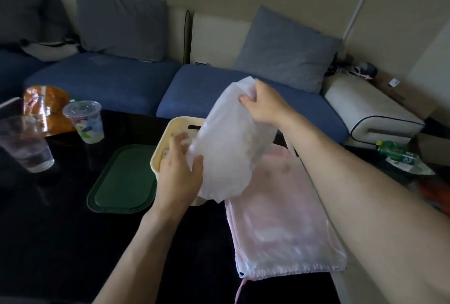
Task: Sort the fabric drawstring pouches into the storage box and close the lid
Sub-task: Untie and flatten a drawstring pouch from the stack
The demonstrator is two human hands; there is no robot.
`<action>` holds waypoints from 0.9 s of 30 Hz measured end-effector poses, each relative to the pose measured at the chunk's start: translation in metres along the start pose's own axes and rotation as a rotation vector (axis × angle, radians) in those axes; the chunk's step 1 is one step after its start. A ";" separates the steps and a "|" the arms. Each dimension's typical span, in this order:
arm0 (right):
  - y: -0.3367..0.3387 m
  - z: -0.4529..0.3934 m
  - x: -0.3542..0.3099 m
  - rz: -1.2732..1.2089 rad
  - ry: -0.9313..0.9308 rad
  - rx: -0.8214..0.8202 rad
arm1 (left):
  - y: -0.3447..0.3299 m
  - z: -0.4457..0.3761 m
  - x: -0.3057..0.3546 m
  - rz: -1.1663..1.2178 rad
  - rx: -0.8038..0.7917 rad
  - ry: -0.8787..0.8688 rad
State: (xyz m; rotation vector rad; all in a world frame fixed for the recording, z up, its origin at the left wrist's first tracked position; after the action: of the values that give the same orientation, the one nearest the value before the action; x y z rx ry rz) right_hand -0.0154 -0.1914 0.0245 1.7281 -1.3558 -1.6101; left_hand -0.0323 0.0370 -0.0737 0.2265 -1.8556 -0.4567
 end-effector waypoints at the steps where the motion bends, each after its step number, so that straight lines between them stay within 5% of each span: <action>1: -0.005 -0.011 -0.013 0.027 0.030 -0.032 | 0.005 -0.002 0.000 -0.061 0.077 -0.019; 5: -0.034 -0.048 -0.052 0.088 0.093 -0.136 | 0.022 -0.014 0.006 -0.229 0.339 -0.076; 12: -0.111 -0.087 -0.057 0.064 0.053 -0.190 | -0.021 -0.041 -0.017 -0.708 -0.294 0.063; 18: -0.143 -0.080 -0.045 0.405 0.265 -0.033 | -0.046 -0.048 -0.043 -0.661 -0.617 0.324; 27: -0.187 -0.065 -0.022 0.421 0.069 -0.625 | -0.037 -0.069 -0.047 -0.686 -0.929 0.385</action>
State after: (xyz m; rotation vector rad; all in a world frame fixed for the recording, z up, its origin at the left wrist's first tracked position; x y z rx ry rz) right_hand 0.1154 -0.1110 -0.1017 1.0395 -0.9523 -1.4936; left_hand 0.0454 0.0077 -0.1113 0.2790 -0.9993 -1.5622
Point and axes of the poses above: each hand's wrist, its own z-axis away from the middle knuckle, its own y-axis out of the back of the hand, x = y × z, the point moved 5 cm from there along -z, towards the middle knuckle, and after that the axes turned 4 degrees about y, right-handed, at the moved point
